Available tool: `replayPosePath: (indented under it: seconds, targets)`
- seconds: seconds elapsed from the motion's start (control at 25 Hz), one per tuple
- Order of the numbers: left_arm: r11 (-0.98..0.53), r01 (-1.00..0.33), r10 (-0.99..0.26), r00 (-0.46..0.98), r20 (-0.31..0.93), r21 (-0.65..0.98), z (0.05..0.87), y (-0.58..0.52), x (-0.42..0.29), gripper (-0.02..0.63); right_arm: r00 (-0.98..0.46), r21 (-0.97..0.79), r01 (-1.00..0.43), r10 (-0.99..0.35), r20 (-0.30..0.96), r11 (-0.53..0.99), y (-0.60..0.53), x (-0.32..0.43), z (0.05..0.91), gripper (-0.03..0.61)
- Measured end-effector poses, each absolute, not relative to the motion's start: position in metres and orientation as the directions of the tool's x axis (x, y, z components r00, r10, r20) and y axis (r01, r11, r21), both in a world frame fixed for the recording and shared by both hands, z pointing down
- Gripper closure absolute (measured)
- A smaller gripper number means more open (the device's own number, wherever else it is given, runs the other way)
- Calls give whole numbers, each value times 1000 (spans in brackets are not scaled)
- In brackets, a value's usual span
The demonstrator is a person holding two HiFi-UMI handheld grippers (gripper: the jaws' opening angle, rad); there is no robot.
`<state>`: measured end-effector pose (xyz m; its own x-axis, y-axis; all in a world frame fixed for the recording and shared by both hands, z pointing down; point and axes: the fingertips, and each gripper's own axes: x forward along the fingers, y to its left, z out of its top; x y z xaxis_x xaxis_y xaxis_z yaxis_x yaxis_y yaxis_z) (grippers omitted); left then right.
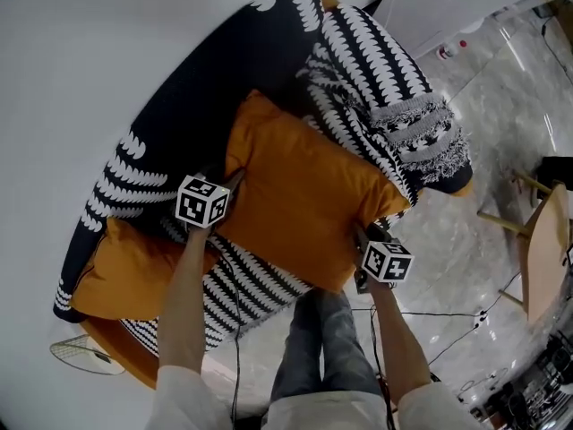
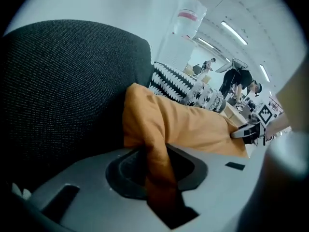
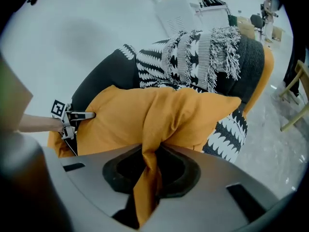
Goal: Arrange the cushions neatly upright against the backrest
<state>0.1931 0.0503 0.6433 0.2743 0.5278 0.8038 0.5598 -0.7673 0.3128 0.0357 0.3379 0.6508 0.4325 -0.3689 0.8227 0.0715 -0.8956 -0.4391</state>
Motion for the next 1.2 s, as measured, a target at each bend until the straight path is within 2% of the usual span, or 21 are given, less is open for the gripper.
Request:
replayPosePath:
  seconds: [0.24,0.4,0.72,0.92,1.2]
  targets:
    - [-797,527,525,360,771,297,615,50,176,506,446,-412,-4,-371,815,-911,342,32,633,532]
    - [-842,447,505,459,731,301,590,31,150,511,479,-393,-70,-376,793,-917,336,36,613,540]
    - [-913,268,408,614,676,308,548,-15,97,514,511,-315,-309,-436,740,-897,312,75,567,540]
    - [-931,225,363,662,656,287,525,-34,81,514,515,-302,-364,-460,723,-881,295,81,546,540]
    - [-957,73,222,810,543,281,485,-59,66,514,557,-199,-543,-528,642,-816,263,142,503,540]
